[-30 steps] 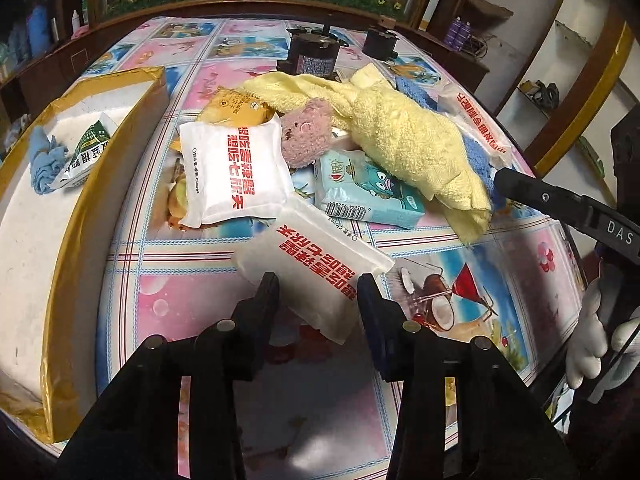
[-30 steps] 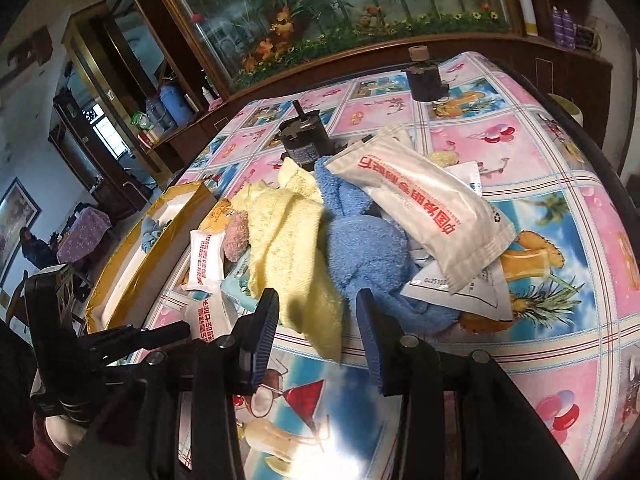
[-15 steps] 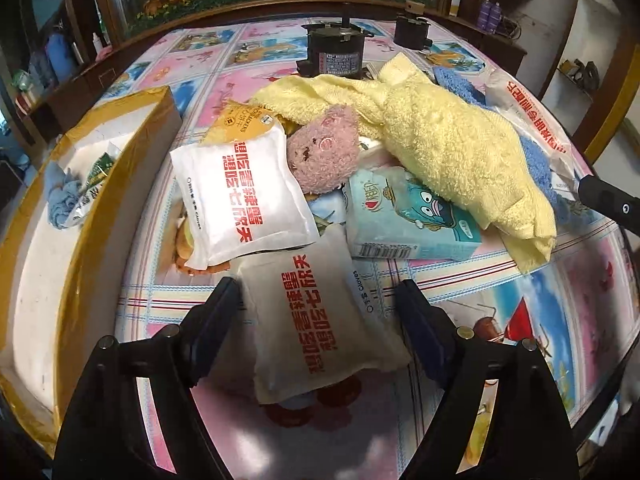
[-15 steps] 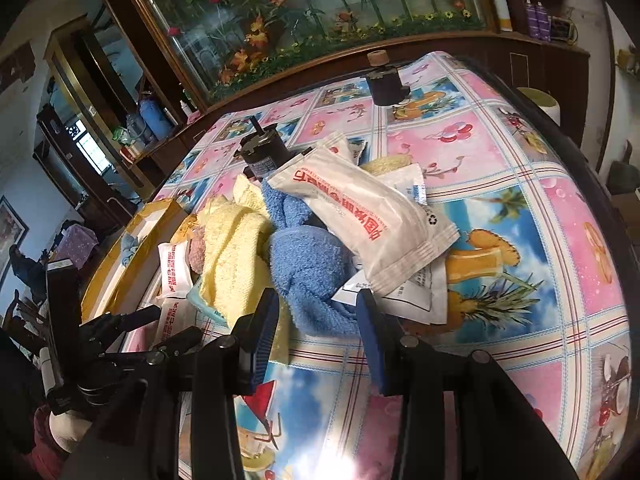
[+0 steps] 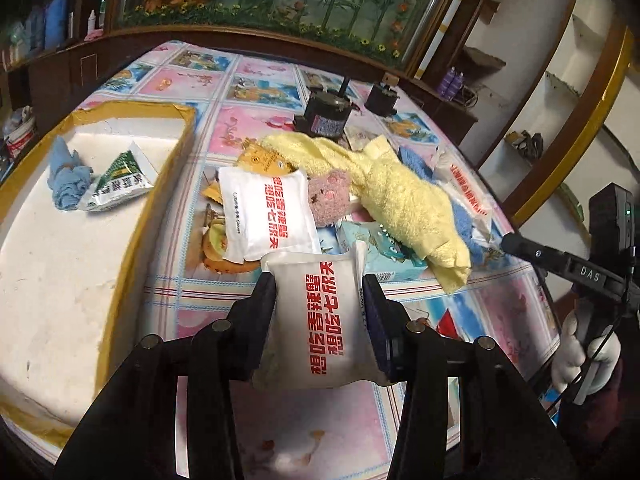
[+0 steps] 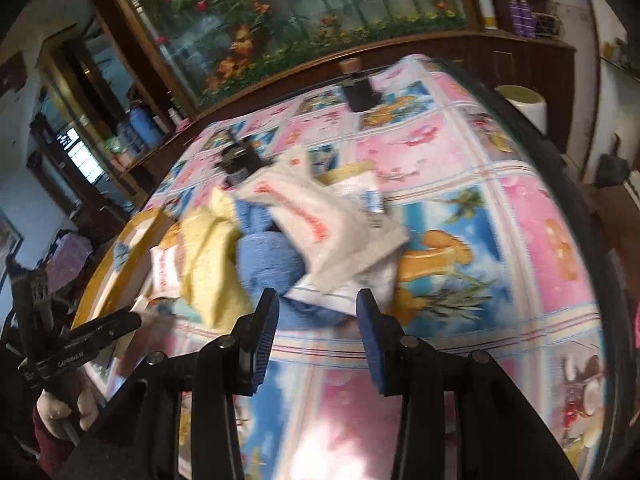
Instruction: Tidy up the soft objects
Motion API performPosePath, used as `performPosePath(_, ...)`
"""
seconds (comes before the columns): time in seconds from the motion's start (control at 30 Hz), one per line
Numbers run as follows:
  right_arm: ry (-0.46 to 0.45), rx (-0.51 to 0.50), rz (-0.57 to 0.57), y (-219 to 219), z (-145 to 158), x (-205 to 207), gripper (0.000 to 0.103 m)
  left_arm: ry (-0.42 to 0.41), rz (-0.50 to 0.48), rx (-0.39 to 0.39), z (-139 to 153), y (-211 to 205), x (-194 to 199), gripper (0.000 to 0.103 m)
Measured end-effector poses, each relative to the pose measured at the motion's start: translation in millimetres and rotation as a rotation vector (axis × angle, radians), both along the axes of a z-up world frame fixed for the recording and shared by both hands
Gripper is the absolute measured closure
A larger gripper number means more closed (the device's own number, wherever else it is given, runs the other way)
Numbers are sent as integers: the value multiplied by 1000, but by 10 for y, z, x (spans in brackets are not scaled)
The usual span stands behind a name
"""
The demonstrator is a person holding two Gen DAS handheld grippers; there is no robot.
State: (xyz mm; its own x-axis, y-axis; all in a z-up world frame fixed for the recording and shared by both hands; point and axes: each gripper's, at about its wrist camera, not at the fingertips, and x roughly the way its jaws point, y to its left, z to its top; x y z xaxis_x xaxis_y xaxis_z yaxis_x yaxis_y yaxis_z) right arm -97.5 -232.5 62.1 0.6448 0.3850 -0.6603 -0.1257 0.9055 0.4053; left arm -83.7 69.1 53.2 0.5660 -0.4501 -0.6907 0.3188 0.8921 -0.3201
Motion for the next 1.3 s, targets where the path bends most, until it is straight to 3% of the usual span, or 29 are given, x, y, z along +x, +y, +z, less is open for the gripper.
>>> performPosePath(0.1, -6, 38, 207, 586, 88, 85, 63, -21, 51, -40, 137, 254, -102, 59)
performPosePath(0.23, 19, 5, 338, 1284, 75, 321, 63, -28, 132, -61, 202, 604, -167, 59)
performPosePath(0.4, 101, -161, 232, 1797, -189, 841, 63, -38, 207, -89, 203, 950, -247, 59)
performPosePath(0.57, 125, -220, 156, 2034, -337, 1067, 62, -18, 241, -107, 108, 1170, -236, 59)
performPosePath(0.67, 123, -286, 139, 2203, -386, 1142, 44, -3, 250, -122, 53, 1239, -216, 59)
performPosePath(0.87, 124, -214, 103, 2254, -385, 1257, 41, -3, 257, -130, 31, 1316, -253, 59)
performPosePath(1.0, 126, -150, 125, 2224, -394, 1284, 50, -10, 268, -127, 49, 1347, -297, 59)
performPosePath(1.03, 112, -158, 134, 2229, -372, 1257, 57, -12, 271, -125, 53, 1361, -302, 59)
performPosePath(1.3, 56, -93, 154, 2039, -158, 998, 57, -18, 285, -103, 127, 1421, -275, 59)
